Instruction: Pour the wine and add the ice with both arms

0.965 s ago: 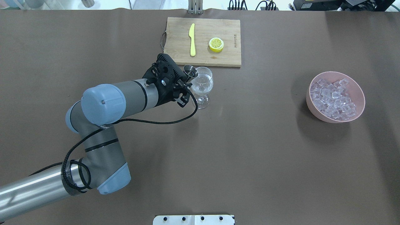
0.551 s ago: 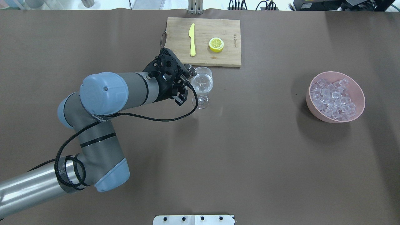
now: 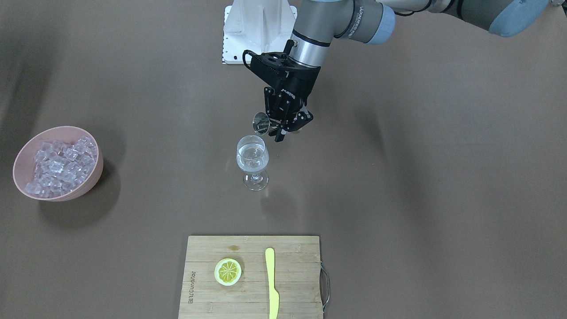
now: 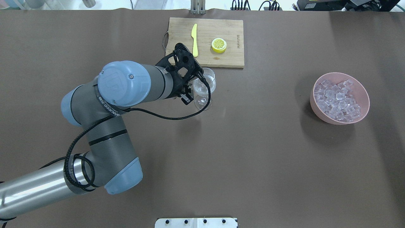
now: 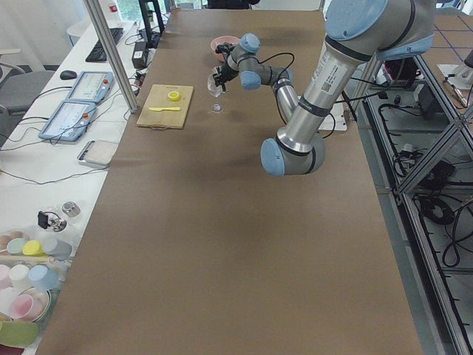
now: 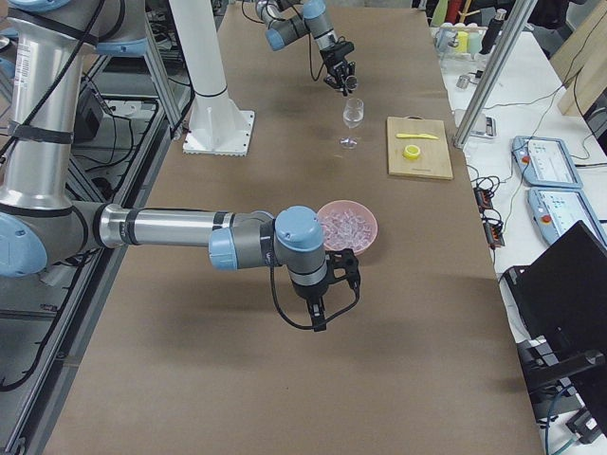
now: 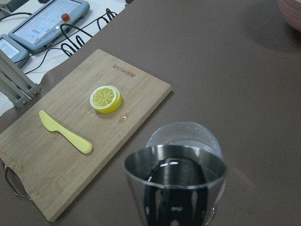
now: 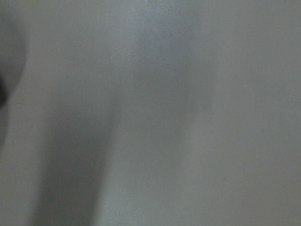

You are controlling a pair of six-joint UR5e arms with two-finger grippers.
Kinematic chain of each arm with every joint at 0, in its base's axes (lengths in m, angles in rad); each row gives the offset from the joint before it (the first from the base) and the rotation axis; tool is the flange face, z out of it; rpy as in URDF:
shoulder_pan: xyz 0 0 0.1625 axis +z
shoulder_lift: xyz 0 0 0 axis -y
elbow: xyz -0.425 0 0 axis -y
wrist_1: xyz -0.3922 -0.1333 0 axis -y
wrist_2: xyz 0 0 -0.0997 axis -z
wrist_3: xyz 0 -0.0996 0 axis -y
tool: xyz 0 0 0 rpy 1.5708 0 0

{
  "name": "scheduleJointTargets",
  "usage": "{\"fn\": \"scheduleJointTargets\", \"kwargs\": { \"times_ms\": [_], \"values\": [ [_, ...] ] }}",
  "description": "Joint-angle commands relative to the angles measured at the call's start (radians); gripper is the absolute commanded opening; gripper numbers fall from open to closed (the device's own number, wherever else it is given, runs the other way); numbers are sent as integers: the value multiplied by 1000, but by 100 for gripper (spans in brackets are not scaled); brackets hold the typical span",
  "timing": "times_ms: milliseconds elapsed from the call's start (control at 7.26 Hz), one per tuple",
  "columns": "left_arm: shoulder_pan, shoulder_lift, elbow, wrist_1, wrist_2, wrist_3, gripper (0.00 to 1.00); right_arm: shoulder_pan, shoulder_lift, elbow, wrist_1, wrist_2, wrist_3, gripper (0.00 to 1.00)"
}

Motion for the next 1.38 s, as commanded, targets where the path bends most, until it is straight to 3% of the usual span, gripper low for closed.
{"fn": "scheduleJointTargets", "kwargs": {
  "times_ms": [0,1240],
  "values": [
    [-1,-35,4,89,2,10,0,0,0,-1,0,0,-1,100],
    [-7,-61,64,116,2,59,0,0,0,-5,0,0,-1,100]
  ]
}}
